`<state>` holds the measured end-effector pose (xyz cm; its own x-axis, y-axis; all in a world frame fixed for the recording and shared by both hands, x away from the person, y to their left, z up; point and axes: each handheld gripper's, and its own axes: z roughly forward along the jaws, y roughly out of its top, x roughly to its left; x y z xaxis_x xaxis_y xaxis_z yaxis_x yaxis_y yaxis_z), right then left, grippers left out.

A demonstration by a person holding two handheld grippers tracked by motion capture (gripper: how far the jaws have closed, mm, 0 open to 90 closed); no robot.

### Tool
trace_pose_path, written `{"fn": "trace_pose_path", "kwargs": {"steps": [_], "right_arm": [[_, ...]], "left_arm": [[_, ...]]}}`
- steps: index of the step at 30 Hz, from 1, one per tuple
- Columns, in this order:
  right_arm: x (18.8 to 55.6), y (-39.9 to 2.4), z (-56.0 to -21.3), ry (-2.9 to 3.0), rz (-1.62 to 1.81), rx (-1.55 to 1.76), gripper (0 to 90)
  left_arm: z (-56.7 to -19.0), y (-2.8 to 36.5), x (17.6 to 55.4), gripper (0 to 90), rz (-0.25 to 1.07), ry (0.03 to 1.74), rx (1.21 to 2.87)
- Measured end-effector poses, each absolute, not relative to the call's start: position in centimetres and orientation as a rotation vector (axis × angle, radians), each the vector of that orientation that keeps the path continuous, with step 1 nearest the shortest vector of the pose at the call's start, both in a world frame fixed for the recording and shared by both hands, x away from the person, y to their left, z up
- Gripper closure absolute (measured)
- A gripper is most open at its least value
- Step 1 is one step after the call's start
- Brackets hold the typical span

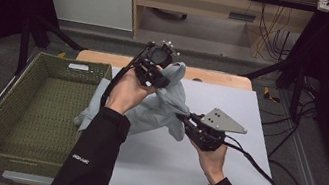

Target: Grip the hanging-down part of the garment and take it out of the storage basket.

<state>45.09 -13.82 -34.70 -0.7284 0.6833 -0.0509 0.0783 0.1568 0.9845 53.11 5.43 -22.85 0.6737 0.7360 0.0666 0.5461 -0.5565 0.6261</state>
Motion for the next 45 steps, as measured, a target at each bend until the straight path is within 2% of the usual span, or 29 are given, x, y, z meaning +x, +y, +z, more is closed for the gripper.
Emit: {"fn": "trace_pose_path", "kwargs": {"steps": [38, 41, 45], "right_arm": [[45.4, -16.3, -32.5, 1.829, 1.600, 0.768, 83.1], [45.3, -16.1, -33.6, 1.857, 1.601, 0.764, 78.8], [45.2, -16.1, -35.4, 1.892, 1.593, 0.782, 65.9]], "left_arm": [[-22.7, 4.1, 52.9, 83.9, 0.429, 0.958, 2.308], [-23.1, 4.4, 53.1, 84.0, 0.430, 0.978, 2.313], [-23.7, 4.6, 53.3, 84.0, 0.429, 0.988, 2.321]]}}
